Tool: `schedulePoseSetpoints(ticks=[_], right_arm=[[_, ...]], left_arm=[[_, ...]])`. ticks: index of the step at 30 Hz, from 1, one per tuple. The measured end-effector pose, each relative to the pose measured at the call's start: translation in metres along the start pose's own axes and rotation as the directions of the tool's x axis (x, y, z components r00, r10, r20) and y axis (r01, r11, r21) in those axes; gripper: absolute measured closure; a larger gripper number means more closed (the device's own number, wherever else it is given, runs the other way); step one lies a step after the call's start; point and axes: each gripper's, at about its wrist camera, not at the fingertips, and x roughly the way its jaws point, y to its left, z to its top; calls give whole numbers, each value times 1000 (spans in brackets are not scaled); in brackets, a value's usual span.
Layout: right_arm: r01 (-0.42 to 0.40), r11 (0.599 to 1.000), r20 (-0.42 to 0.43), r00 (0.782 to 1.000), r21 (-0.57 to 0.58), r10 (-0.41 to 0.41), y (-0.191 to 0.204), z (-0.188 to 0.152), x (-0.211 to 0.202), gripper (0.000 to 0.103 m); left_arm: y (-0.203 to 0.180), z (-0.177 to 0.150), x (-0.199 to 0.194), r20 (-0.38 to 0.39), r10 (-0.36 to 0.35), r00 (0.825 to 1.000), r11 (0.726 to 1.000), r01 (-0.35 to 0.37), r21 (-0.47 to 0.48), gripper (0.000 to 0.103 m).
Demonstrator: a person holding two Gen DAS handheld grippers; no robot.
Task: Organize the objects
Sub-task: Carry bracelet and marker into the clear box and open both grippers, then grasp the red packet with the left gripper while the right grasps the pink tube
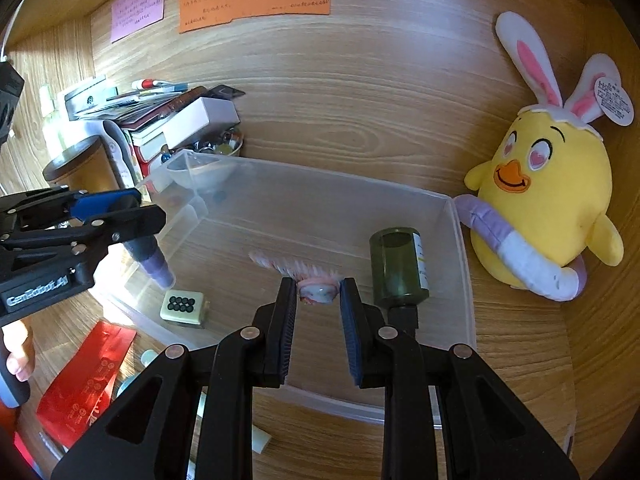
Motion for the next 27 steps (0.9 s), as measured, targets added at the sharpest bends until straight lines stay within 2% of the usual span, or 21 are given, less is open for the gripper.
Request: schedulePoseSetpoints(ticks=[2, 4, 7, 9, 11, 20, 27], right_arm=[[4, 1000, 4, 1000, 7, -4, -1, 0, -2, 70], [10, 1000, 10, 1000, 14, -10, -3, 0, -6, 66], [14, 1000, 21, 1000, 16, -14, -4, -1, -14, 64], [14, 1000, 33, 999, 20, -14, -5, -3, -22, 59], [13, 1000, 49, 999, 23, -14, -6, -6, -31, 51], [9, 1000, 99, 995, 26, -12, -7, -29, -73, 37], [1, 1000, 101, 995, 19, -3, 1, -52, -87, 34]], left_arm=[[-3, 0, -6, 12, 1, 1000, 1000, -1, 10, 47], [-5, 0, -12, 19, -4, 1000, 1000, 4, 11, 41], [-7, -1, -23, 31, -8, 1000, 1000, 7, 7, 27], [-8, -4, -32, 41, -3, 999, 1000, 2, 4, 13], [-8, -6, -41, 52, 5, 999, 1000, -5, 0, 7], [-13, -30, -69, 35, -24, 999, 1000, 24, -3, 2], [-19, -57, -76, -7, -25, 1000, 1000, 25, -17, 2]])
